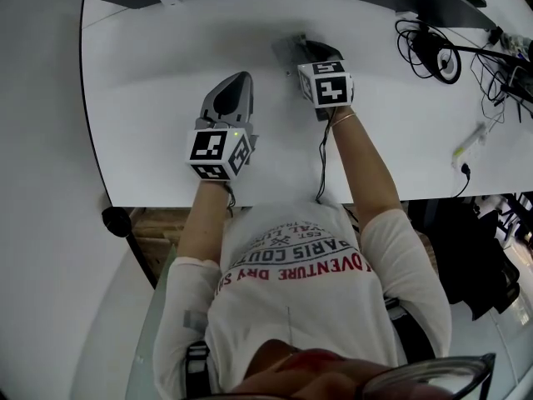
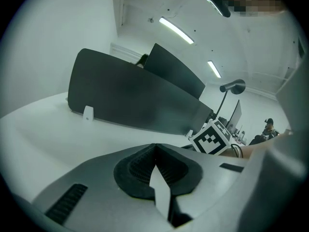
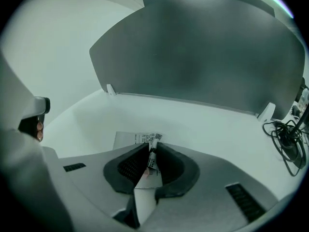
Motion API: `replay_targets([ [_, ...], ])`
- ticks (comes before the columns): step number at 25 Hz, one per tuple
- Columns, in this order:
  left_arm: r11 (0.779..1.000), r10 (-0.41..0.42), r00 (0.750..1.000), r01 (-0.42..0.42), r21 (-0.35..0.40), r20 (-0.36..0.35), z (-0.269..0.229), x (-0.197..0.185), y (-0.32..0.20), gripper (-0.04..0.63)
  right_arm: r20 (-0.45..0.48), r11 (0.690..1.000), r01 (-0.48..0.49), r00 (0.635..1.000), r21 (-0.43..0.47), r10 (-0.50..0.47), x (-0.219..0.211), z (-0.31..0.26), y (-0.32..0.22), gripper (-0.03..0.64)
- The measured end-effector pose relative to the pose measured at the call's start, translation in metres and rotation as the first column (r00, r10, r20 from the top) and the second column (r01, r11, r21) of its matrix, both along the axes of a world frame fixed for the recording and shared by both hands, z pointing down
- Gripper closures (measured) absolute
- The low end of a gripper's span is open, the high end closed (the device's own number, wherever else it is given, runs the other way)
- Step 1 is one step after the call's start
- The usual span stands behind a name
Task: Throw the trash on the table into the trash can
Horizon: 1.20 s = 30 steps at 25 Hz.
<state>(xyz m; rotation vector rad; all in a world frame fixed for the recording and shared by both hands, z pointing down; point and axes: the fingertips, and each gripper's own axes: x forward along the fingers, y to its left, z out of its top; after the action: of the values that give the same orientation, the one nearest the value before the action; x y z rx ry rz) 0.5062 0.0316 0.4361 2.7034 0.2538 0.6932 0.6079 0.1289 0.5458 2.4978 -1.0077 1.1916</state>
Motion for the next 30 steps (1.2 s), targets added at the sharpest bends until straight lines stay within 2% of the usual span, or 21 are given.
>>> replay_targets([
  [3,1.000,0.003,1.000,-0.003,0.004,-0.006,-0.005,-0.001,0.006,0.572,0.021,1.000,0.018,1.000,0.023,-0.018,-0.007,0.000,0.002,0.570],
  [6,1.000,-0.014,1.000,0.014,0.005,-0.007,-0.010,-0.007,0.007,0.572,0.040,0.996,0.013,0.999,0.084,-0.017,-0.014,-0.009,0.006,0.584],
  [11,0.996,-0.080,0.996,0.081,0.029,-0.032,-0.026,-0.028,-0.003,0.572,-0.005,0.983,0.036,0.999,0.179,-0.035,-0.028,-0.044,-0.006,0.588],
  [15,0.986,-0.157,0.985,0.161,0.051,-0.069,-0.047,-0.067,-0.020,0.572,-0.037,0.962,0.116,0.993,0.247,-0.110,-0.061,-0.080,-0.042,0.588],
  [18,0.967,-0.242,0.967,0.247,0.058,-0.081,-0.058,-0.113,-0.044,0.572,-0.064,0.935,0.218,0.976,0.278,-0.209,-0.104,-0.104,-0.080,0.588],
  [21,0.931,-0.358,0.931,0.362,0.050,-0.080,-0.062,-0.170,-0.078,0.572,-0.078,0.893,0.337,0.941,0.298,-0.330,-0.158,-0.120,-0.126,0.588],
  [25,0.865,-0.492,0.866,0.498,0.058,-0.093,-0.073,-0.259,-0.121,0.572,-0.074,0.817,0.499,0.863,0.291,-0.500,-0.248,-0.124,-0.186,0.588],
  [27,0.826,-0.554,0.827,0.561,0.060,-0.099,-0.077,-0.309,-0.139,0.572,-0.069,0.774,0.568,0.816,0.281,-0.574,-0.301,-0.124,-0.209,0.588],
  [30,0.751,-0.653,0.752,0.659,0.054,-0.091,-0.074,-0.391,-0.164,0.572,-0.064,0.693,0.666,0.732,0.275,-0.679,-0.385,-0.121,-0.245,0.588],
])
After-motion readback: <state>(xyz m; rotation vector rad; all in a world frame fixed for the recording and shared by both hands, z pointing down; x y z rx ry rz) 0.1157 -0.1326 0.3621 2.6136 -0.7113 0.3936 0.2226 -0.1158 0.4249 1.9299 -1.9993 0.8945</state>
